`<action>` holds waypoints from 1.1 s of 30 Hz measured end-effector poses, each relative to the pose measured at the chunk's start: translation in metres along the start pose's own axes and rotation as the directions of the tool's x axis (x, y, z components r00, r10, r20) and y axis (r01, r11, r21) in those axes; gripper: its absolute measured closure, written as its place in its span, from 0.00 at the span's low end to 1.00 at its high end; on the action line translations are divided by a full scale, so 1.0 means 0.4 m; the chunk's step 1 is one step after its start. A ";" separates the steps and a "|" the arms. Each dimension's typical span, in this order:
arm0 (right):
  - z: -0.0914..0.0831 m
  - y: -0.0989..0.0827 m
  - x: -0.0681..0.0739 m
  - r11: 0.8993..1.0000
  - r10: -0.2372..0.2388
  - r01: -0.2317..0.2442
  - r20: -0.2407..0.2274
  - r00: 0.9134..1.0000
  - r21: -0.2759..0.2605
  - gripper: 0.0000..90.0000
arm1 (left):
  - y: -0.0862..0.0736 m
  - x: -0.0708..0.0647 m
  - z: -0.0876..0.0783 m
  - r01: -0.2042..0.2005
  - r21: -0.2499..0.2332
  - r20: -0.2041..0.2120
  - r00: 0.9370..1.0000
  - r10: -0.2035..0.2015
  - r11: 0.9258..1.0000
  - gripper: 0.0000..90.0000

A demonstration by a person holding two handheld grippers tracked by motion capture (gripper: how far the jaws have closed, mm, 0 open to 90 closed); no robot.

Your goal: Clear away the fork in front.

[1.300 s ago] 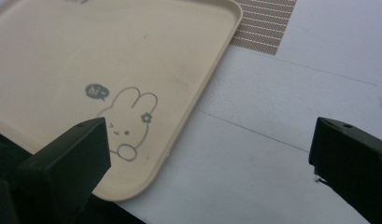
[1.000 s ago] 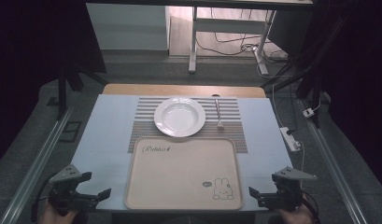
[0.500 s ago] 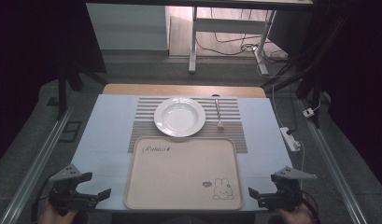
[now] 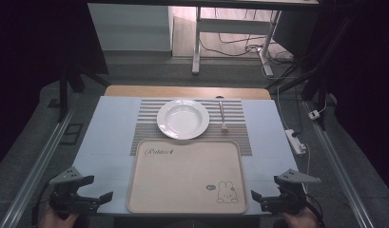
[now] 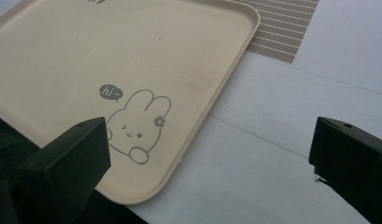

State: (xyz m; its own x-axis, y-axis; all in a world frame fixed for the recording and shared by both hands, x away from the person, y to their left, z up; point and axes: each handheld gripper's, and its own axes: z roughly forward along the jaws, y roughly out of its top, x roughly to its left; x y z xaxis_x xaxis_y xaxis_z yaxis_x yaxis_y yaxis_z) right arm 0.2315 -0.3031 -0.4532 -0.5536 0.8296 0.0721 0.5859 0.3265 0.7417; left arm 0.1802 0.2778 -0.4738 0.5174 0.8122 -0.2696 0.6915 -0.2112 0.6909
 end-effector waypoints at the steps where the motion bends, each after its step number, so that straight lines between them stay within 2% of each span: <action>1: 0.001 0.001 0.001 1.000 -0.003 0.003 0.001 1.000 0.001 0.00 | 0.000 0.000 0.000 0.000 0.000 0.000 1.000 0.000 1.000 0.02; 7: 0.007 0.007 0.004 1.000 -0.023 0.023 0.008 1.000 -0.005 0.00 | 0.000 0.001 0.000 0.002 0.001 0.003 1.000 -0.002 1.000 0.02; 14: 0.021 0.022 0.006 0.999 -0.050 0.050 -0.032 0.998 -0.017 0.00 | 0.000 0.002 0.001 0.006 0.001 0.003 1.000 -0.006 1.000 0.02; 19: 0.031 0.033 0.001 1.000 0.002 -0.003 -0.074 0.997 -0.017 0.00 | 0.000 0.003 0.001 0.009 0.001 0.006 1.000 -0.009 1.000 0.02; 23: 0.047 0.042 -0.002 1.000 0.009 -0.009 -0.069 0.998 -0.005 0.00 | 0.000 0.003 0.000 0.010 0.001 0.005 1.000 -0.010 1.000 0.02; 27: 0.061 0.049 -0.007 1.000 -0.011 0.012 -0.077 0.997 0.009 0.00 | 0.000 0.003 0.000 0.010 0.000 0.006 1.000 -0.010 1.000 0.02; 33: 0.072 0.064 -0.004 0.999 -0.044 0.043 -0.100 0.994 -0.012 0.00 | 0.000 0.003 0.001 0.009 0.001 0.007 1.000 -0.009 1.000 0.02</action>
State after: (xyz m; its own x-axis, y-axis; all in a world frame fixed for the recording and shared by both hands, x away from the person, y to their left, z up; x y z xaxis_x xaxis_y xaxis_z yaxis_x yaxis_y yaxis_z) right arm 0.2646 -0.2831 -0.4534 -0.6353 0.7650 0.1058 0.5542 0.3562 0.7523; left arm 0.1811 0.2786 -0.4742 0.5145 0.8104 -0.2803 0.6966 -0.2043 0.6878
